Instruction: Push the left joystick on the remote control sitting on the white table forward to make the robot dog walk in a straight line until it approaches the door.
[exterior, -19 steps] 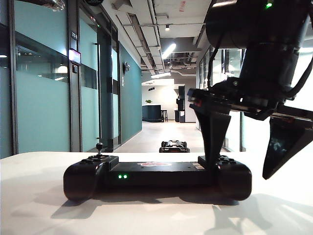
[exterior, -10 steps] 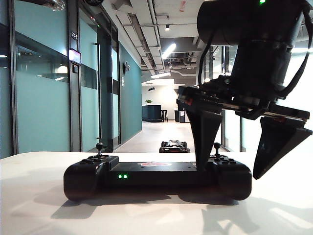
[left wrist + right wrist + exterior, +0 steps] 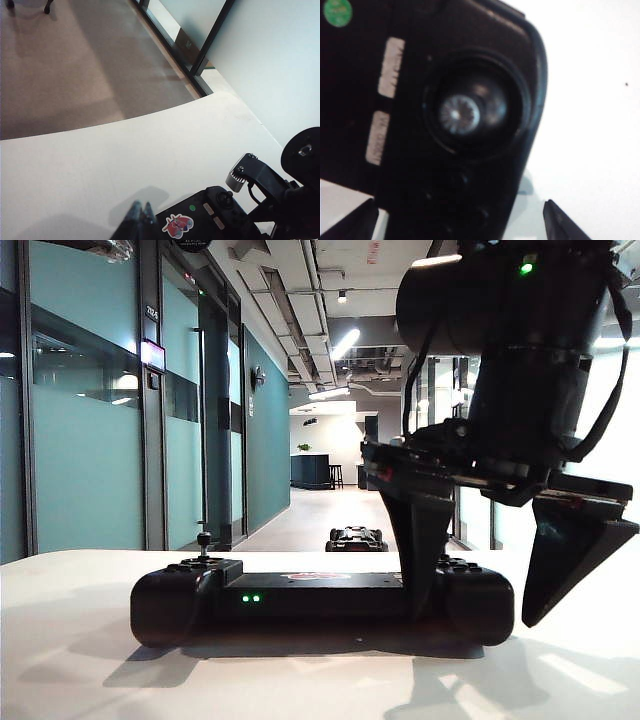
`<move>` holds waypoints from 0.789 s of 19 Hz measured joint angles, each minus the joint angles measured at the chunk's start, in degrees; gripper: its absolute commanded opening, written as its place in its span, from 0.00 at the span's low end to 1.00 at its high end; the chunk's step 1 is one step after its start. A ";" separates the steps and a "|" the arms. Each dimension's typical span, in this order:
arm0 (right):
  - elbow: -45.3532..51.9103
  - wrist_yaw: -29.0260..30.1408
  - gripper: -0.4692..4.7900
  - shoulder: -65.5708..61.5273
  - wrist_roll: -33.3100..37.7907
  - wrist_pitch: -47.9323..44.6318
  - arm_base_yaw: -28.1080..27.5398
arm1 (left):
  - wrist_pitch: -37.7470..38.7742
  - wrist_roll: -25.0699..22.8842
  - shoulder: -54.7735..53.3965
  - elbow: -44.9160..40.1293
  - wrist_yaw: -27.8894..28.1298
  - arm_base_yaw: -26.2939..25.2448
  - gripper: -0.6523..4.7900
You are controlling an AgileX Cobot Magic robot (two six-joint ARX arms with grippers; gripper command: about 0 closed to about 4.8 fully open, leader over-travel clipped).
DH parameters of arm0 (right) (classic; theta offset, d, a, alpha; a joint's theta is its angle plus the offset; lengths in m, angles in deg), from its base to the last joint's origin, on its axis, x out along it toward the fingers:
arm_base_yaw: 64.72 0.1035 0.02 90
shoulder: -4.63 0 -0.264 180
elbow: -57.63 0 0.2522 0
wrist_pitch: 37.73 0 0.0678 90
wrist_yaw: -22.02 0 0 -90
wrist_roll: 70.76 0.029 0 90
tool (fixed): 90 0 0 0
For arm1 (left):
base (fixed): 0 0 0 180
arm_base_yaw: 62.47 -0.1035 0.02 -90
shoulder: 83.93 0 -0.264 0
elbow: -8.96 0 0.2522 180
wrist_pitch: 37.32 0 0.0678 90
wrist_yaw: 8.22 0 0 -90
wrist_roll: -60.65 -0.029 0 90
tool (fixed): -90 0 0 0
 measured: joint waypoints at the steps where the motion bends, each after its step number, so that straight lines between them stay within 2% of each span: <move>1: 0.00 0.00 0.94 -0.24 0.00 0.00 0.00 | 0.02 0.00 0.00 0.00 -0.02 0.00 0.11; 4: 0.00 0.00 0.74 -0.24 0.13 -0.09 0.00 | 0.02 0.00 0.00 0.00 0.00 0.00 0.11; 14: 0.00 2.51 0.74 -0.24 0.13 -0.63 0.00 | 0.02 0.00 0.02 0.00 0.00 0.00 0.11; 15: 0.00 2.43 0.71 -0.24 0.13 -0.63 0.00 | 0.02 0.00 0.02 0.00 0.00 0.00 0.11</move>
